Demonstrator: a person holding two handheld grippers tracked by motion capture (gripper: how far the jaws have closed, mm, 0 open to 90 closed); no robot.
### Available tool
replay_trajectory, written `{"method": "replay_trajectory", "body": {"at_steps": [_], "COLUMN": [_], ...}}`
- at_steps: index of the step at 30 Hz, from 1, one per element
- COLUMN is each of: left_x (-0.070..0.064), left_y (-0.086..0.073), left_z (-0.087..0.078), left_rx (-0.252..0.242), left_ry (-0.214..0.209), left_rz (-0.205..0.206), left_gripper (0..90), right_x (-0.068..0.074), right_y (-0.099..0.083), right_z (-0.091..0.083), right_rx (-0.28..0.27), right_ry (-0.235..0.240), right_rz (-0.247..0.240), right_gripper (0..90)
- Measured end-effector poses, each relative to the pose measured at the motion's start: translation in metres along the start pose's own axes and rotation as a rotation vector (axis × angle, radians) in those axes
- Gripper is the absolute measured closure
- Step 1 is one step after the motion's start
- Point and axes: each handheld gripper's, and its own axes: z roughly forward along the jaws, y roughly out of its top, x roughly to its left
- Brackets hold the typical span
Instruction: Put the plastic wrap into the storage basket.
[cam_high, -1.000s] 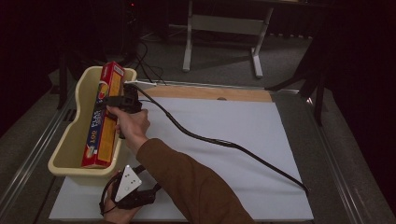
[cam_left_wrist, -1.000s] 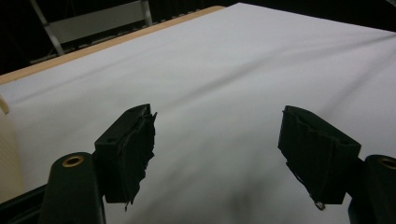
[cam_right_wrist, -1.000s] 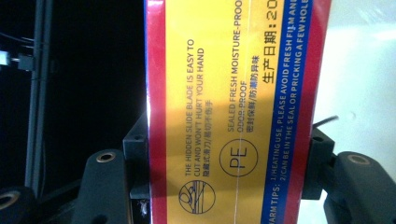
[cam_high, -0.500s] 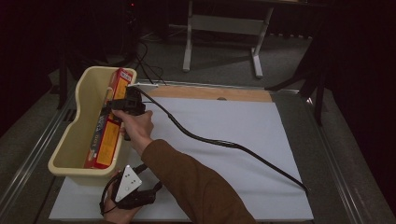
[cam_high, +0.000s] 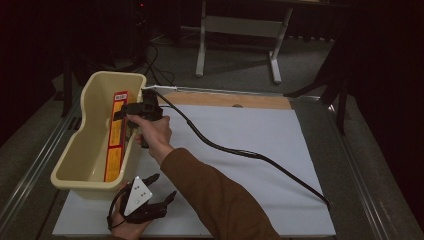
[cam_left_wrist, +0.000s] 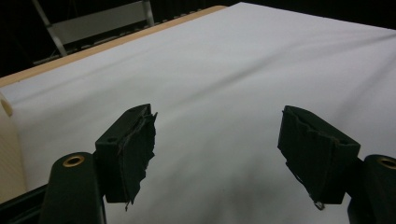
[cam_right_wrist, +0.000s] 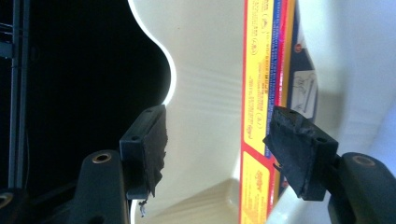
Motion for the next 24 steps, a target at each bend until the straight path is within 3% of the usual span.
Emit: {"method": "replay_trajectory", "body": {"at_steps": [11,20,24], "left_x": [0.0,0.001,0.001], "left_y": [0.0,0.0,0.0], "left_z": [0.0,0.001,0.001], "left_rx": [-0.008,-0.007,-0.007], "left_ry": [-0.006,-0.009,-0.009], "left_rz": [-0.002,-0.004,-0.005], "left_gripper": [26.8,26.7,26.7], "right_x": [-0.019,-0.028,-0.034], "right_y": [-0.001,-0.007,-0.008], "right_z": [-0.012,-0.036,-0.055], "right_rx": [0.017,-0.021,-0.053], "right_ry": [0.097,0.1,0.107], "right_rz": [-0.002,-0.065,-0.083], "right_gripper": [37.8,38.4,39.0]}}
